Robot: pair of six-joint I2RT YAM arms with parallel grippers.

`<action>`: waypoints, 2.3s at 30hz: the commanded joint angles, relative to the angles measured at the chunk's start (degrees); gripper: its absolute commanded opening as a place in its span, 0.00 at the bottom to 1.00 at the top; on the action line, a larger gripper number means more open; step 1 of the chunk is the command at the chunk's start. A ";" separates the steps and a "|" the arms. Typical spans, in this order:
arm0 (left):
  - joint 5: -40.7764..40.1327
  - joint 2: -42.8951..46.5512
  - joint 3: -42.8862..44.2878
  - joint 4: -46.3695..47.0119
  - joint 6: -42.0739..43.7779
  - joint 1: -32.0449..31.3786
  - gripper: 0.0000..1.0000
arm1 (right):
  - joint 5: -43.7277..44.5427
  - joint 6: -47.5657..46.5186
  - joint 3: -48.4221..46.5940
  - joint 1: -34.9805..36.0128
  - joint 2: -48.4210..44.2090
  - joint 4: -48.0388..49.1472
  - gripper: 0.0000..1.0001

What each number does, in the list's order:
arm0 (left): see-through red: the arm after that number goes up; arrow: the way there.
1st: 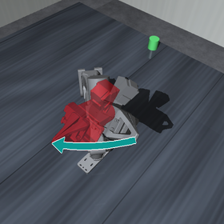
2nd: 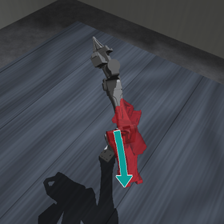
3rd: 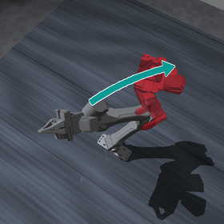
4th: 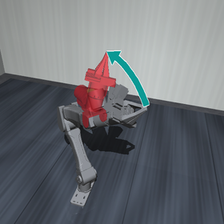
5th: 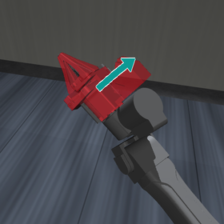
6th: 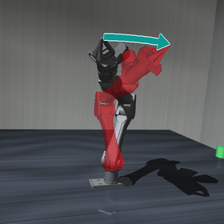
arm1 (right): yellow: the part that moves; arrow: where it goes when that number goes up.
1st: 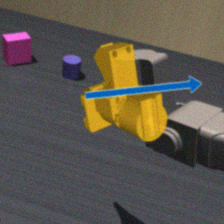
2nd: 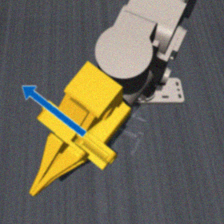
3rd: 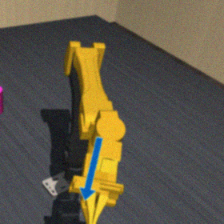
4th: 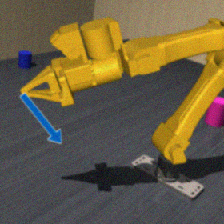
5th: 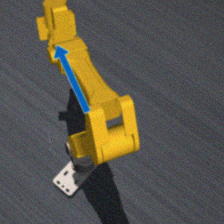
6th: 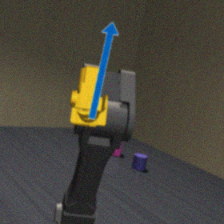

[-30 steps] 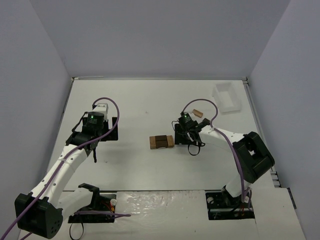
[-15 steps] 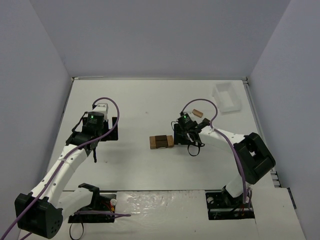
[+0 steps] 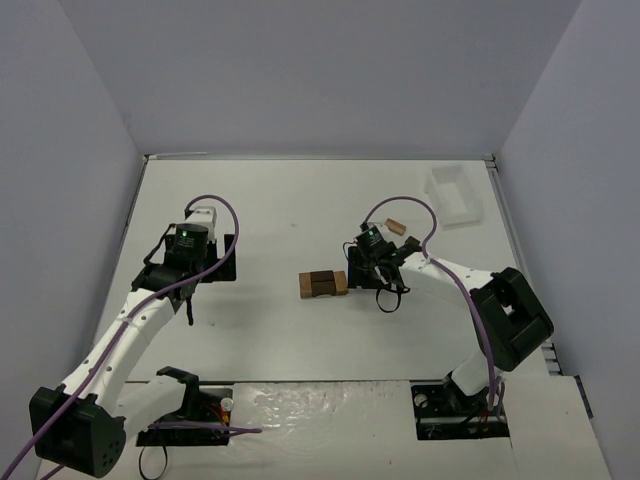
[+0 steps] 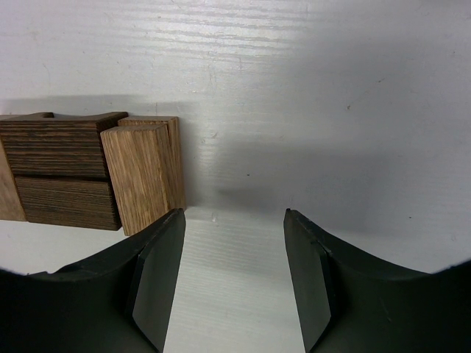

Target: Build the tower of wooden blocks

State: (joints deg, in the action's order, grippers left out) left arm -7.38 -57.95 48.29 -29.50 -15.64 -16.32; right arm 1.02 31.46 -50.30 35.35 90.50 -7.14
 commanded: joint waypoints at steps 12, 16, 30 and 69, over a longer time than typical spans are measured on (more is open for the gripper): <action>-0.36 0.47 1.80 2.34 0.35 0.32 0.97 | -0.39 0.35 -1.38 1.21 -1.86 -0.42 0.53; -0.36 0.49 1.80 2.25 0.35 0.32 0.97 | 0.37 0.28 -1.21 1.14 -2.14 -0.50 0.53; 0.05 0.60 1.72 2.30 0.39 0.32 0.97 | 3.11 -4.07 -5.51 -0.61 -0.02 -0.86 0.53; 0.26 0.12 1.72 2.25 0.61 0.23 0.97 | 0.83 -9.23 -11.31 -2.31 8.20 -0.69 0.53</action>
State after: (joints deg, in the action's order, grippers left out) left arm -7.31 -57.95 48.29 -29.50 -15.62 -16.32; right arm 2.26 22.59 -59.09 33.30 98.35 -7.95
